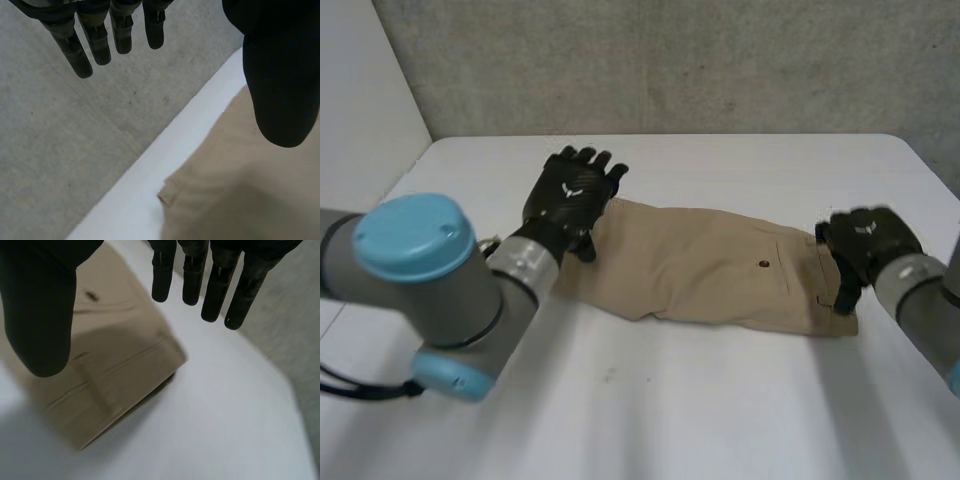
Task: Fold the shorts.
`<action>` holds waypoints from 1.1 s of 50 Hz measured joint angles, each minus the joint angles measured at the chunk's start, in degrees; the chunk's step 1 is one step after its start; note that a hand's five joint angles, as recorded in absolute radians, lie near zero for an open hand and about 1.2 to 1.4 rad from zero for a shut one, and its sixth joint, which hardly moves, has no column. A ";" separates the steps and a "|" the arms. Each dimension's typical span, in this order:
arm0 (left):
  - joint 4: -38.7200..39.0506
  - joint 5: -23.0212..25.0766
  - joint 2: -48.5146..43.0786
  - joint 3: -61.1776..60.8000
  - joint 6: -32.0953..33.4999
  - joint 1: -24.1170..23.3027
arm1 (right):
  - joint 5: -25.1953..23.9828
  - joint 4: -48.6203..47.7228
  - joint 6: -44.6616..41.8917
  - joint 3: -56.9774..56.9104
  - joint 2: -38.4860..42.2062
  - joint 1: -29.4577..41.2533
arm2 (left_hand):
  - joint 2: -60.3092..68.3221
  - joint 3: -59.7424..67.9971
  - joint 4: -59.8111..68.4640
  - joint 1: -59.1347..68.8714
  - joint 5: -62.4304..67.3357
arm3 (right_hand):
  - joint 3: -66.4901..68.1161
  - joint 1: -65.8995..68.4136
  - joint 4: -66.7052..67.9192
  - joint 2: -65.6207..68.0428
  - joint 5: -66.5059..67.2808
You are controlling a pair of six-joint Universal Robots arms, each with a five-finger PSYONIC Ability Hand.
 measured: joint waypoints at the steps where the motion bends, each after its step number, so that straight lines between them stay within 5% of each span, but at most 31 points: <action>1: -0.01 0.01 0.66 -0.95 -0.49 0.04 | -0.57 -0.28 0.44 0.73 -0.04 -0.47 | 0.00 0.00 0.00 0.00 0.00 | 0.66 0.59 0.67 0.59 0.60; 12: 0.00 -0.03 3.75 -7.43 -2.80 0.41 | -6.44 -14.03 1.90 7.57 5.33 -4.86 | 0.00 0.00 0.00 0.00 0.00 | 8.44 7.31 8.40 9.15 7.85; 18: 0.00 -0.08 3.34 -7.25 -2.61 0.47 | -6.49 -14.80 1.70 6.48 8.63 -6.24 | 0.00 0.00 0.00 0.00 0.00 | 42.64 31.64 43.13 43.78 40.45; 27: -0.15 -0.12 3.80 -7.08 -2.54 0.44 | -5.93 -13.29 -2.21 5.70 2.32 -9.31 | 0.00 0.00 0.00 0.00 0.00 | 45.05 32.95 45.69 44.96 41.56; 35: -1.42 -0.16 5.30 -7.25 -2.61 0.64 | -0.83 -10.55 -18.37 2.60 -1.10 -10.20 | 0.00 0.00 0.00 0.00 0.00 | 45.05 35.02 45.69 44.96 41.55; 42: -2.10 -0.16 6.21 -7.43 -2.64 1.16 | 0.11 -11.53 -26.57 -5.51 0.47 3.78 | 0.00 0.00 0.00 0.00 0.00 | 45.06 36.13 45.71 44.96 41.55; 51: -1.51 -0.36 6.72 -6.34 -2.53 1.77 | -14.70 -12.41 -27.58 -13.66 10.92 20.52 | 0.00 0.00 0.00 0.00 0.00 | 45.35 36.26 45.79 45.49 43.75; 55: -1.33 -2.04 6.78 -5.21 -2.58 2.17 | -19.17 -12.28 -26.14 -17.33 16.24 24.38 | 0.00 0.00 0.00 0.00 0.00 | 21.35 16.86 21.46 21.59 22.39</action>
